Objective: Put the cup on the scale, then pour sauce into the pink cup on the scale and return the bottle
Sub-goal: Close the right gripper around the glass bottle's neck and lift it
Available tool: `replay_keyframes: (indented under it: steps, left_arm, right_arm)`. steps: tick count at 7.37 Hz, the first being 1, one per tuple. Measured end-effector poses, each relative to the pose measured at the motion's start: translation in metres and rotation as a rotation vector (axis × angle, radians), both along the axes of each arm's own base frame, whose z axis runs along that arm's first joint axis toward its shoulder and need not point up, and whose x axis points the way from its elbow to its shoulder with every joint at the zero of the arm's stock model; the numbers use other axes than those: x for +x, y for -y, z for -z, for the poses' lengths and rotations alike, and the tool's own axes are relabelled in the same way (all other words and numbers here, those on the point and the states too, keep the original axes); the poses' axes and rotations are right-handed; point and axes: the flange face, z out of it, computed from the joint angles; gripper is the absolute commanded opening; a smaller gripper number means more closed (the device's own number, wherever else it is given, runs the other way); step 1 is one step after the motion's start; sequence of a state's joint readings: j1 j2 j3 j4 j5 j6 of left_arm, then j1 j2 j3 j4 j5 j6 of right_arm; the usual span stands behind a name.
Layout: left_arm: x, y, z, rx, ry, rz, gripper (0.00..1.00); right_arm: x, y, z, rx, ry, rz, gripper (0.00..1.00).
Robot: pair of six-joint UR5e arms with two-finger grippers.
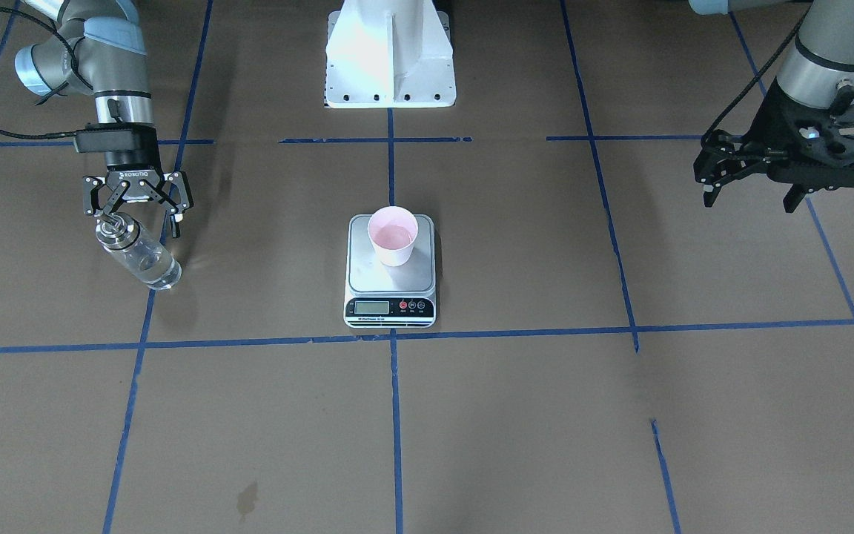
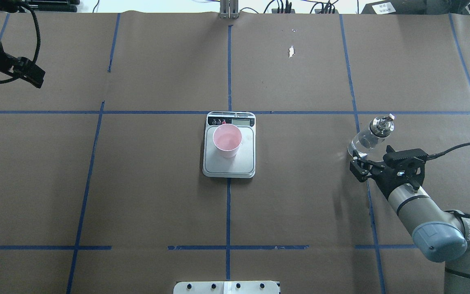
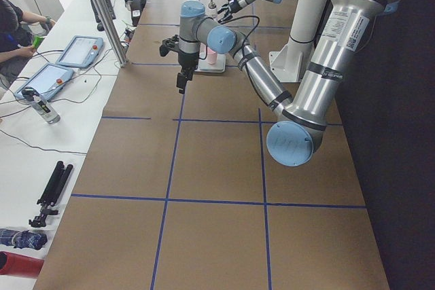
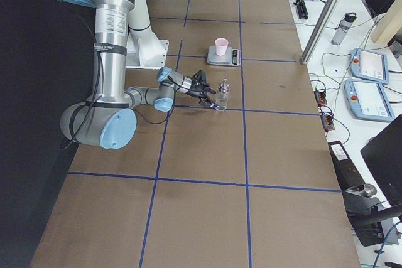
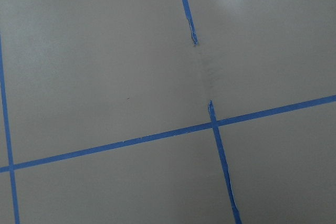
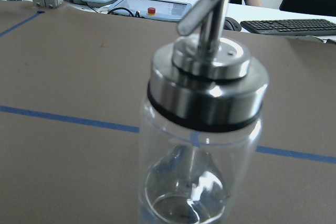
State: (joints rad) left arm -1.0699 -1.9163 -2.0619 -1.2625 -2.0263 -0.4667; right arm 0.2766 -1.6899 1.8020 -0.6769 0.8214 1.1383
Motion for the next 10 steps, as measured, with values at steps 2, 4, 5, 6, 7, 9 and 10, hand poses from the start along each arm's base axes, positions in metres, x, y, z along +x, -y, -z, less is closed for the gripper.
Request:
replay_keyframes:
  steps: [2, 4, 5, 6, 7, 9, 10]
  left_arm:
    - [-0.002, 0.001, -0.001, 0.001, 0.001, 0.002, 1.00]
    - [-0.003, 0.002, 0.000, -0.002, -0.001, 0.009, 1.00]
    - [-0.004, 0.002, 0.001, -0.003, -0.001, 0.012, 1.00]
    - [-0.005, 0.004, 0.001, -0.005, -0.002, 0.017, 1.00]
    - [-0.006, 0.005, 0.000, -0.008, -0.001, 0.021, 1.00]
    - [-0.007, 0.009, -0.002, -0.013, 0.002, 0.025, 1.00]
    - [-0.007, 0.009, -0.002, -0.014, 0.002, 0.026, 1.00]
  right_arm:
    - [0.004, 0.005, 0.000, 0.004, -0.009, -0.009, 1.00]
    - [0.003, 0.011, 0.003, 0.007, -0.010, -0.016, 1.00]
    - [0.001, 0.017, 0.006, 0.013, -0.014, -0.019, 1.00]
    - [-0.001, 0.023, 0.009, 0.019, -0.018, -0.022, 1.00]
    - [-0.003, 0.027, 0.012, 0.022, -0.017, -0.025, 1.00]
    - [-0.004, 0.031, 0.010, 0.022, -0.021, -0.028, 1.00]
    - [-0.004, 0.032, 0.008, 0.020, -0.025, -0.029, 1.00]
